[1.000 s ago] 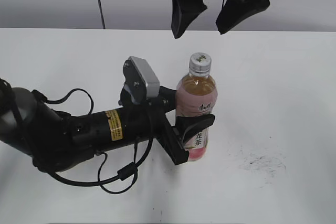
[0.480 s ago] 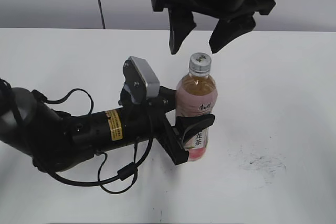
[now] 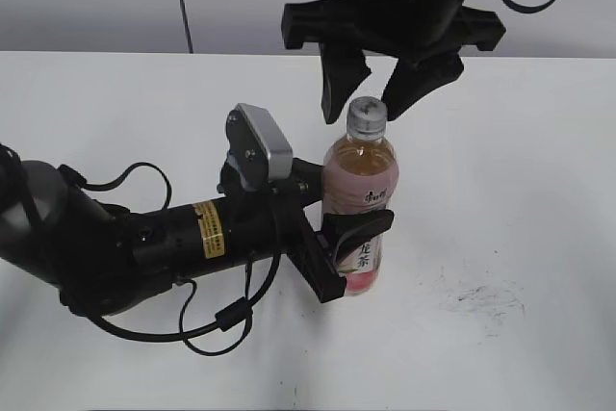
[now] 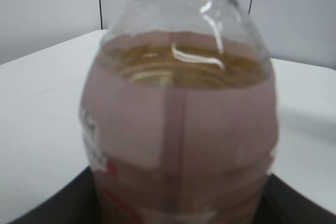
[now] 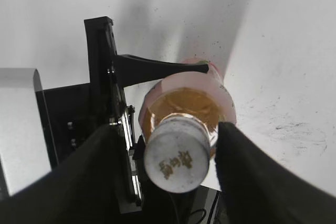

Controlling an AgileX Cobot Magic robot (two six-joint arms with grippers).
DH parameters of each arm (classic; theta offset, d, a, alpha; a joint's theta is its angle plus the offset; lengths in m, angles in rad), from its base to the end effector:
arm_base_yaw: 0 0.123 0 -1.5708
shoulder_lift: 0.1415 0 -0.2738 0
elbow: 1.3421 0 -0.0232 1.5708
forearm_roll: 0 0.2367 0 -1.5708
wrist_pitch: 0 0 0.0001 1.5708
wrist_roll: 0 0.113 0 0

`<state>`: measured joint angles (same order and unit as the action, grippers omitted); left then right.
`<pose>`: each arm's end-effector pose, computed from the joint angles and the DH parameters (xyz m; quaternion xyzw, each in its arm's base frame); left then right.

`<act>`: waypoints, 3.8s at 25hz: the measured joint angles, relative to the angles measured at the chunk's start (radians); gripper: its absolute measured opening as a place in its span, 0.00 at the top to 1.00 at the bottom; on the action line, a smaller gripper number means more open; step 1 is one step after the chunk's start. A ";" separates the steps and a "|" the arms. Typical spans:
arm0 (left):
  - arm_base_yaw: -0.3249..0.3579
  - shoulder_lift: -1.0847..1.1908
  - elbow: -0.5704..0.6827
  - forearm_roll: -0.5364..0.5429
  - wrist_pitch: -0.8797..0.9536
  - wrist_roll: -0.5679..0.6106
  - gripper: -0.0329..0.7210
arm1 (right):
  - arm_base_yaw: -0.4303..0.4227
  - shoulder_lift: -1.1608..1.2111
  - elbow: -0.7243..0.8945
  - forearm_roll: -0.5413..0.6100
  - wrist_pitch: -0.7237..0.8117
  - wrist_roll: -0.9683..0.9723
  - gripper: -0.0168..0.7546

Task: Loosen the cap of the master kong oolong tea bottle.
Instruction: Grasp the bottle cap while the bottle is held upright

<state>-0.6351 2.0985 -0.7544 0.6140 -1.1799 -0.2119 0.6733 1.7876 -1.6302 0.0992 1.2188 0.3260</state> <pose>0.2537 -0.2617 0.1051 0.4151 0.6263 -0.3817 0.5383 0.2789 0.2359 0.2779 -0.1606 0.9758 0.1097 0.0999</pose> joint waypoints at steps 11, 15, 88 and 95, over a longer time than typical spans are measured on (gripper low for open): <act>0.000 0.000 0.000 0.000 0.000 -0.001 0.45 | 0.000 0.000 0.001 0.000 0.006 -0.871 0.63; 0.000 0.000 0.000 0.000 0.000 -0.001 0.45 | 0.000 -0.001 0.001 0.004 0.011 -1.511 0.63; 0.000 0.000 -0.001 0.017 0.000 0.005 0.45 | 0.000 -0.019 0.022 -0.016 -0.021 -1.600 0.36; 0.000 0.000 -0.001 0.018 0.000 0.004 0.45 | 0.000 -0.064 -0.014 0.100 -0.036 -0.924 0.23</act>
<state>-0.6351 2.0985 -0.7553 0.6323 -1.1803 -0.2082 0.6733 1.7232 -1.6446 0.1995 1.1826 -0.5980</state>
